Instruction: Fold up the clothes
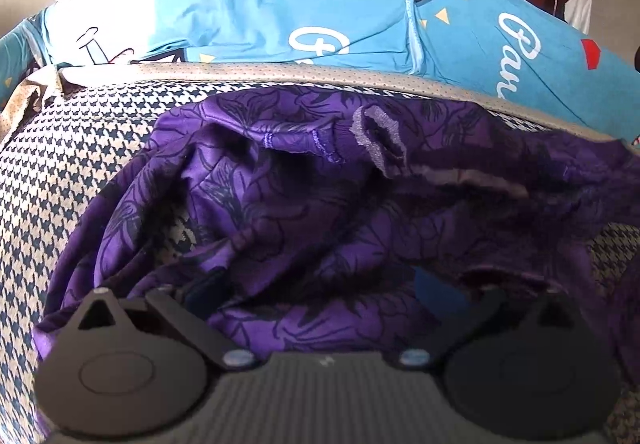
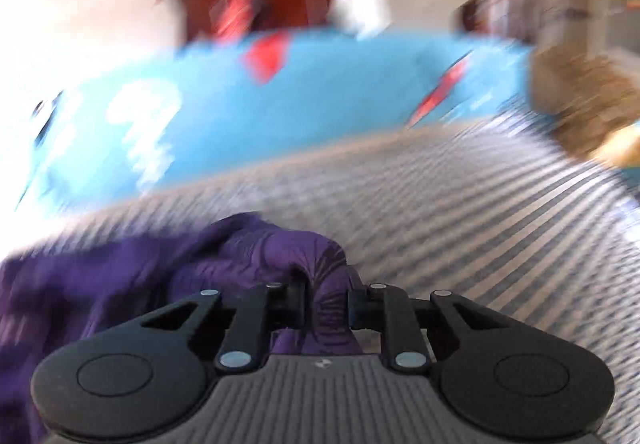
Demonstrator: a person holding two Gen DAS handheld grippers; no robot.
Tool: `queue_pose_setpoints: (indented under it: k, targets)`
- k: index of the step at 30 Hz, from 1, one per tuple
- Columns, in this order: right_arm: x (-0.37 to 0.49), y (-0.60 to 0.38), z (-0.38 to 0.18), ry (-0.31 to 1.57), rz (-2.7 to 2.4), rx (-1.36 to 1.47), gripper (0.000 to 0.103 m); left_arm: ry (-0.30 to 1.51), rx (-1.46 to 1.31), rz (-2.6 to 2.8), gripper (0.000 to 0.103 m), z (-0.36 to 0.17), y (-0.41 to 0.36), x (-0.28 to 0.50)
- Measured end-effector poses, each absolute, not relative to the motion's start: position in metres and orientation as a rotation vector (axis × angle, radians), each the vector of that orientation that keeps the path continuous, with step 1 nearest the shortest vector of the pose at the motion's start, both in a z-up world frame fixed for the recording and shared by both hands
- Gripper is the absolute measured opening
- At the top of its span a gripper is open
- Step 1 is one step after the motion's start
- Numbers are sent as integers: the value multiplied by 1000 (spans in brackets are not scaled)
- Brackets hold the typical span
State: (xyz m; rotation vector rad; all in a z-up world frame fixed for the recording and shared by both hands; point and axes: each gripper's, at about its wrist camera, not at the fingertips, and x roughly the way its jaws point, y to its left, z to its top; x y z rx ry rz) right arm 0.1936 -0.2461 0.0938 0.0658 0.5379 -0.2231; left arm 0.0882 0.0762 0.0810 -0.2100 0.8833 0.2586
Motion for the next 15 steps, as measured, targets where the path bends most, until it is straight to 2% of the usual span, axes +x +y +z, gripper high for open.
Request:
queue_pose_setpoints:
  k: [3,4,6,8,12,15]
  targets:
    - [193,-271,107,480,-340,142,19,888,-228,197,103,83,74,87]
    - [195,-276,107,493,-362,150,22,890,-231,177,103,83,72,86]
    - [200,-283,106,540,-370,158,33,889,-216,153,103,84,68,85]
    - [204,-286,101,603,-357,165,48,878,-186,151,103,85,63,84]
    - [205,-291,98,648,-381,223,49,857,-139,162,103,87,58,83]
    - [197,-289,101,603,-378,244,52,849,-144,170,103,90,60,83]
